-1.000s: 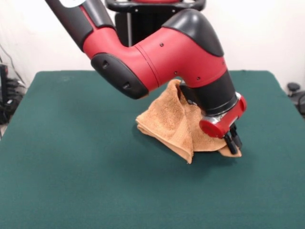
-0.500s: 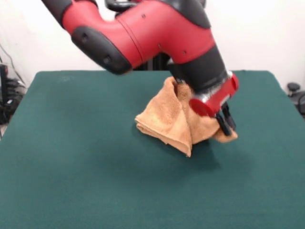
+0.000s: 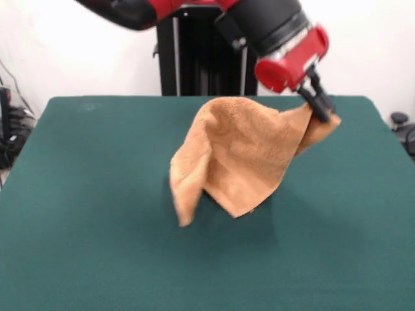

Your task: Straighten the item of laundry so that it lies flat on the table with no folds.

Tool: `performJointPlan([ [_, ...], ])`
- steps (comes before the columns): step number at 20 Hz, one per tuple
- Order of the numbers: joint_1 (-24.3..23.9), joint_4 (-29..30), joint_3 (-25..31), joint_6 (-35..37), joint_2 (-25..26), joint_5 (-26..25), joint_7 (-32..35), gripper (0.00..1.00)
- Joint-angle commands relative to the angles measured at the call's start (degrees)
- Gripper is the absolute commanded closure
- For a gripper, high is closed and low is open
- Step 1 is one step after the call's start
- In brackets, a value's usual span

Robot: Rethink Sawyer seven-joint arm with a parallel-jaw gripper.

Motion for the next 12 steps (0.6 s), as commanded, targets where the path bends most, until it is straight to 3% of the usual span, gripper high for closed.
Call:
performJointPlan([
  [1, -1.11, 9.83, 11.3, -3.52, 2.54, 1.57, -13.29, 1.0],
  [8, -4.73, 12.13, 22.59, -3.09, 0.44, 4.91, -10.64, 1.0],
  [11, -4.54, 11.74, 23.62, -2.6, -0.71, 4.47, -9.63, 1.0],
  [12, -4.1, 11.54, 22.13, -3.48, -1.31, 2.29, -9.58, 1.0],
])
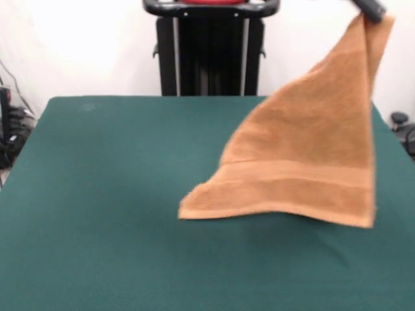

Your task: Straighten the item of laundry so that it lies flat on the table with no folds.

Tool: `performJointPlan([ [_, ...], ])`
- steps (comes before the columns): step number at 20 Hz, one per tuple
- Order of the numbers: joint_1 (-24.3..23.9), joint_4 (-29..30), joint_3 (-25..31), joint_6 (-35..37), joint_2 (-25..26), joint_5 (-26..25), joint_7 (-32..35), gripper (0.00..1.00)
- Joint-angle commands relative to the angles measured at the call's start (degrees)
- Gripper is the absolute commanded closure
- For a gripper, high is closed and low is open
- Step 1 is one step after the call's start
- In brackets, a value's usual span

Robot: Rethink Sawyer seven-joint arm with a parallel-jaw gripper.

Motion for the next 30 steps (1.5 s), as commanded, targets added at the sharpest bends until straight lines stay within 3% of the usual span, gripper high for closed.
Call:
performJointPlan([
  [1, 2.75, 3.46, 4.42, -2.43, -1.63, -1.7, -9.13, 1.0],
  [4, 5.43, 2.53, -3.06, -4.26, -0.37, -9.05, -10.69, 1.0],
  [11, 7.42, 2.55, -9.1, -5.0, -0.31, -16.06, -10.67, 1.0],
  [13, 6.55, 3.89, -8.22, -7.8, -2.44, -17.94, -7.07, 1.0],
  [16, 6.21, 5.99, -7.23, -15.0, -10.95, -24.08, 5.35, 1.0],
  [20, 6.83, 6.71, -9.72, -12.9, -9.94, -23.52, 1.69, 1.0],
  [22, 7.18, 6.9, -11.87, -8.53, -8.5, -21.14, -3.77, 1.0],
  [30, 9.09, 8.37, -17.04, -4.5, -6.86, -19.75, -8.32, 1.0],
])
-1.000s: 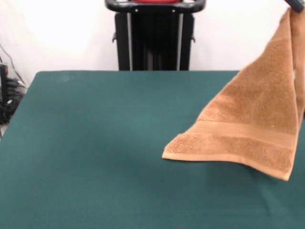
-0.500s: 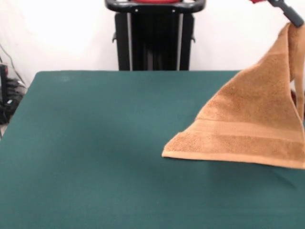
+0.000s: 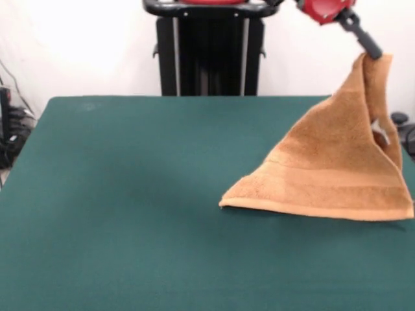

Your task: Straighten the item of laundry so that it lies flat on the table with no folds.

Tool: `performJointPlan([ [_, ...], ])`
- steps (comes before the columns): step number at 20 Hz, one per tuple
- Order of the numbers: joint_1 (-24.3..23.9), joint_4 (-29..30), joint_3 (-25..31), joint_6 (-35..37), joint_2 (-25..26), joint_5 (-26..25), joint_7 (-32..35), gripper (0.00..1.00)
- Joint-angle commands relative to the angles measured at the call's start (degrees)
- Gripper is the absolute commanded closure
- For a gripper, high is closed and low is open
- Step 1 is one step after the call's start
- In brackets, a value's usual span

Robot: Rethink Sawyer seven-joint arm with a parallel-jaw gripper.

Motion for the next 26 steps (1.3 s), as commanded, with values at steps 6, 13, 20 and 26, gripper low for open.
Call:
performJointPlan([
  [6, 5.19, 4.83, -14.37, 8.71, 1.71, -0.04, -8.19, 1.0],
  [13, 1.88, 6.98, -14.89, 8.84, 3.27, 0.96, -13.34, 1.0],
  [20, -2.36, 8.61, -14.12, 12.91, 7.33, 4.85, -20.48, 1.0],
  [26, -5.98, 11.32, -12.9, 14.02, 8.94, 4.72, -24.89, 1.0],
])
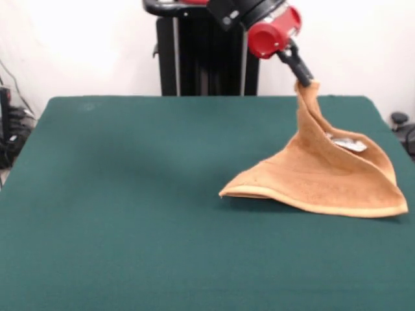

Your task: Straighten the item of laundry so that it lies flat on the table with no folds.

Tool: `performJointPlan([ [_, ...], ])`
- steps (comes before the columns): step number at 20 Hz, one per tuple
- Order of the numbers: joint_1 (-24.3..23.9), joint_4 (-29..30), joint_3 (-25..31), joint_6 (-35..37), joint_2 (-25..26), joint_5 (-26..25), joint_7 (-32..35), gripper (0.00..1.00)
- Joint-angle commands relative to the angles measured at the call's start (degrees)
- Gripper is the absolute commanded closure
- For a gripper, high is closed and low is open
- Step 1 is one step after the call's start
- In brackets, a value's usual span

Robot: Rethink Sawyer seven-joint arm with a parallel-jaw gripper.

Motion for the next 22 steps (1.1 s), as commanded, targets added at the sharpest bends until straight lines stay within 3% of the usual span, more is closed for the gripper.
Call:
performJointPlan([
  [1, -2.03, 6.8, -4.61, 10.03, 5.89, 0.3, -24.22, 1.0],
  [11, -10.33, 8.73, -4.18, 3.24, 13.72, -4.12, -29.47, 1.0],
  [22, -16.23, 8.61, -6.92, 8.13, 20.97, -2.67, -40.31, 1.0],
])
